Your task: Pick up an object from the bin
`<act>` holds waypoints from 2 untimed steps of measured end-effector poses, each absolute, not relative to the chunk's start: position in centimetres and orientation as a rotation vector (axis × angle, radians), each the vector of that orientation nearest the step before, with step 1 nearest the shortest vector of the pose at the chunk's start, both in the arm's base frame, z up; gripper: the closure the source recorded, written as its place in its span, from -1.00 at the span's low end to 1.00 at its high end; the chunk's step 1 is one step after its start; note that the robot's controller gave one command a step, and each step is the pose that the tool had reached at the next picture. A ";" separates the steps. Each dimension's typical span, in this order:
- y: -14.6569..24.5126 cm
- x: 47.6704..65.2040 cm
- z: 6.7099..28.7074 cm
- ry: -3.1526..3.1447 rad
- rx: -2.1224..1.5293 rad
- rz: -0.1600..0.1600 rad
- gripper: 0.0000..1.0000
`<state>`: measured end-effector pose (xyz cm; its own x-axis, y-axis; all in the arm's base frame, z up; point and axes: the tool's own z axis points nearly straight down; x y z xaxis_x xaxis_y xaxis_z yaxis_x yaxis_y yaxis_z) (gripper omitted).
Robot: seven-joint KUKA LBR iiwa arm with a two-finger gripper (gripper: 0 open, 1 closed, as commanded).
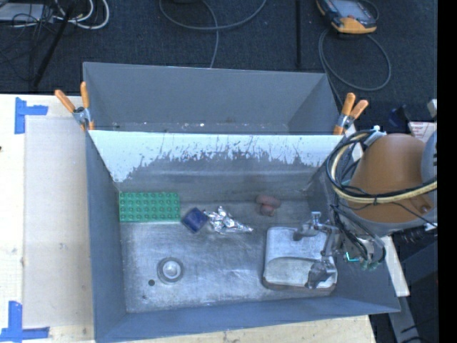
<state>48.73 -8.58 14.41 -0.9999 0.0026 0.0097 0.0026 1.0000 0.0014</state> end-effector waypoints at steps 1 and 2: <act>-11.2 50.9 10.4 -3.165 -0.011 0.001 -1.00; -11.4 51.9 9.4 -3.166 -0.211 -0.010 -1.00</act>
Offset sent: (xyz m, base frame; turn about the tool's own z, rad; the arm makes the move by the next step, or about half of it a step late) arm 0.0205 -0.0417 -0.0741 0.0107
